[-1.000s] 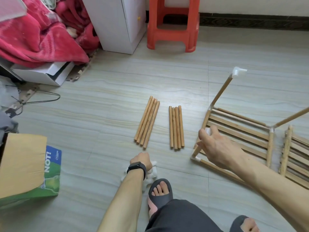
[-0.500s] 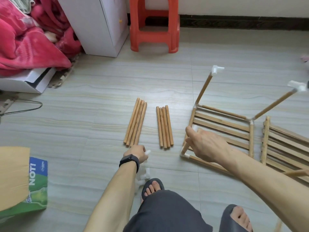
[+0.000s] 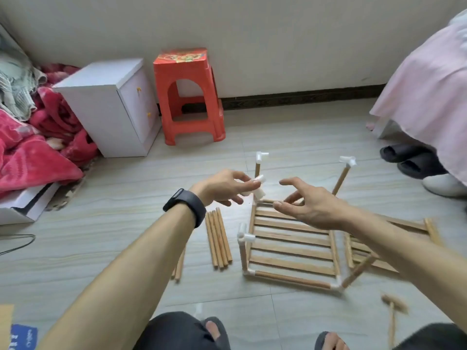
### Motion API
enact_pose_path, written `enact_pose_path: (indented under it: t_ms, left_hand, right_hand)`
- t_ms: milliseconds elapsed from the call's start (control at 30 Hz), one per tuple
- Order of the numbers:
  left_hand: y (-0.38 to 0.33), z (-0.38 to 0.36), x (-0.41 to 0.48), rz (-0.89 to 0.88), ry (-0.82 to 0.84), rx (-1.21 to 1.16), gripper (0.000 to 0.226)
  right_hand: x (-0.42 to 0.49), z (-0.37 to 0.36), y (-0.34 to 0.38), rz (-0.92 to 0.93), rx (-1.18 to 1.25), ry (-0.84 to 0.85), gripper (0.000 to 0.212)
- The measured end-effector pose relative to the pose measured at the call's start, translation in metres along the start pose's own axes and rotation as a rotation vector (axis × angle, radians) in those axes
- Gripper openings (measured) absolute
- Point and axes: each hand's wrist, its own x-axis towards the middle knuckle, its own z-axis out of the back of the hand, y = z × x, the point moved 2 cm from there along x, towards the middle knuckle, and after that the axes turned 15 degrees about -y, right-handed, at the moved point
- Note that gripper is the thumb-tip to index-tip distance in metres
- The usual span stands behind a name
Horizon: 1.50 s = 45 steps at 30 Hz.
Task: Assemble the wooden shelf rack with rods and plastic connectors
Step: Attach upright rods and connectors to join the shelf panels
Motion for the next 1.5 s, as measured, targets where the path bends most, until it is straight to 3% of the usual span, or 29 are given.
enact_pose_path:
  t_ms: [100, 267, 467, 633, 833, 1000, 1133, 1367, 1500]
  left_hand:
    - [-0.051, -0.037, -0.003, -0.066, 0.128, -0.115, 0.045]
    - [-0.083, -0.104, -0.006, -0.104, 0.177, -0.284, 0.045]
    - [-0.092, -0.147, -0.01, -0.147, 0.176, -0.32, 0.041]
    - [-0.103, -0.16, -0.011, -0.417, -0.156, 0.009, 0.033]
    - [-0.104, -0.18, -0.015, -0.573, -0.223, 0.206, 0.029]
    - [-0.097, -0.209, -0.021, -0.553, -0.078, 0.345, 0.034]
    - [-0.095, -0.234, -0.025, -0.558, 0.017, 0.494, 0.029]
    - [-0.095, -0.261, -0.019, -0.46, 0.107, 0.452, 0.023]
    - [-0.093, -0.269, -0.013, -0.399, 0.172, 0.428, 0.026]
  right_hand:
    - [-0.027, 0.031, -0.021, -0.087, 0.287, -0.116, 0.069]
    - [-0.047, 0.06, -0.06, -0.168, 0.45, -0.412, 0.021]
    - [-0.06, 0.072, -0.103, -0.3, 0.589, -0.353, 0.032]
    - [-0.06, 0.07, -0.109, -0.439, 0.739, -0.271, 0.039]
    - [-0.064, 0.07, -0.119, -0.504, 0.621, -0.155, 0.035]
    - [-0.075, 0.069, -0.149, -0.645, 0.612, -0.005, 0.035]
    - [-0.081, 0.065, -0.171, -0.718, 0.511, 0.005, 0.048]
    - [-0.083, 0.06, -0.19, -0.703, 0.394, -0.01, 0.002]
    - [-0.078, 0.056, -0.196, -0.677, 0.272, 0.0, 0.022]
